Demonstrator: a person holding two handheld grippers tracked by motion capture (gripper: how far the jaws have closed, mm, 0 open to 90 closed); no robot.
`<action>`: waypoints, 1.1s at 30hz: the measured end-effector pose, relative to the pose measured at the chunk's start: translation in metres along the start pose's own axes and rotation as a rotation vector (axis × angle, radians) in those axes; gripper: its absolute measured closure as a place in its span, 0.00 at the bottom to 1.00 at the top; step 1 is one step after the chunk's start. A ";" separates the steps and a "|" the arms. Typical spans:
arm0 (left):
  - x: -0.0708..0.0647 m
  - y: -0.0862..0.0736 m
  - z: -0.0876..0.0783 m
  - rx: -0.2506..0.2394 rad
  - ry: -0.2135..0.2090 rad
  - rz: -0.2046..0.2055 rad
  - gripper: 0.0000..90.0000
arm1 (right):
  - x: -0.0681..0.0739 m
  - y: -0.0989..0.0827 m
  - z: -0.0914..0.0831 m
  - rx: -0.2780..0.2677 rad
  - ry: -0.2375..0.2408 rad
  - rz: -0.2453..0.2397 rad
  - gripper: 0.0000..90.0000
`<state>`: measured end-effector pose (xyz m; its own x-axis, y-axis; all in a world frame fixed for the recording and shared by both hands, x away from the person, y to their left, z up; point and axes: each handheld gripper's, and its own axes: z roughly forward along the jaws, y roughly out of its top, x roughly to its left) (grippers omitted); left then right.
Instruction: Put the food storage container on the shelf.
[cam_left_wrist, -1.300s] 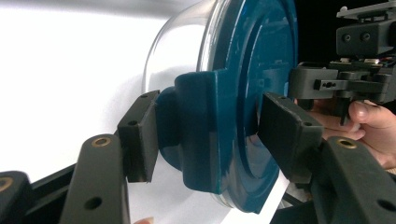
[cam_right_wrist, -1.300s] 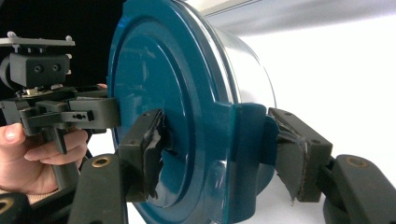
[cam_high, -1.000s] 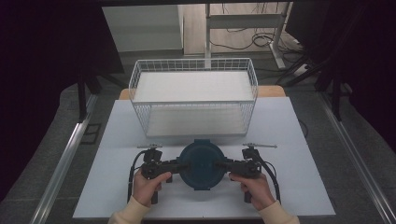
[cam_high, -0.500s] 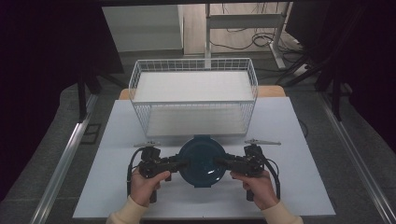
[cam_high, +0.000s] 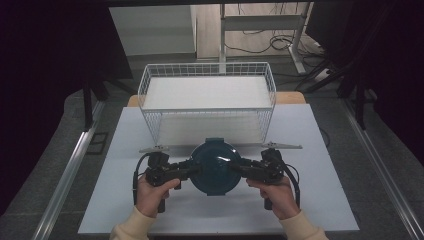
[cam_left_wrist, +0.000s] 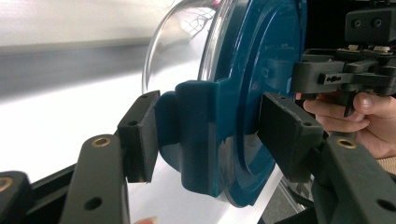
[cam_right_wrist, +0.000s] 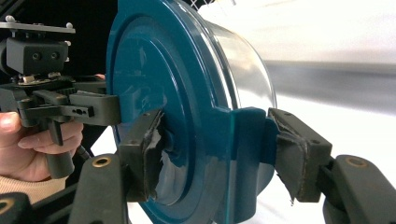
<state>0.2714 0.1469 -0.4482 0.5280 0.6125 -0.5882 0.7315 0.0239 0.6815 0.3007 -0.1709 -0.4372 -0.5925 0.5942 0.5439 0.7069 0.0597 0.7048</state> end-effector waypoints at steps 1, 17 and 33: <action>0.000 0.002 -0.001 -0.002 0.002 0.001 0.46 | 0.000 0.000 0.000 0.000 0.000 0.000 0.42; -0.007 0.044 -0.022 -0.059 -0.006 0.021 0.46 | 0.023 0.049 -0.001 -0.016 -0.011 -0.068 0.43; -0.017 0.095 -0.033 -0.079 -0.008 0.072 0.46 | 0.036 0.099 -0.011 -0.051 -0.013 -0.116 0.43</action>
<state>0.3178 0.1650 -0.3591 0.5818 0.6085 -0.5397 0.6555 0.0421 0.7541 0.3452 -0.1521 -0.3424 -0.6638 0.5959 0.4520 0.6134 0.0880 0.7848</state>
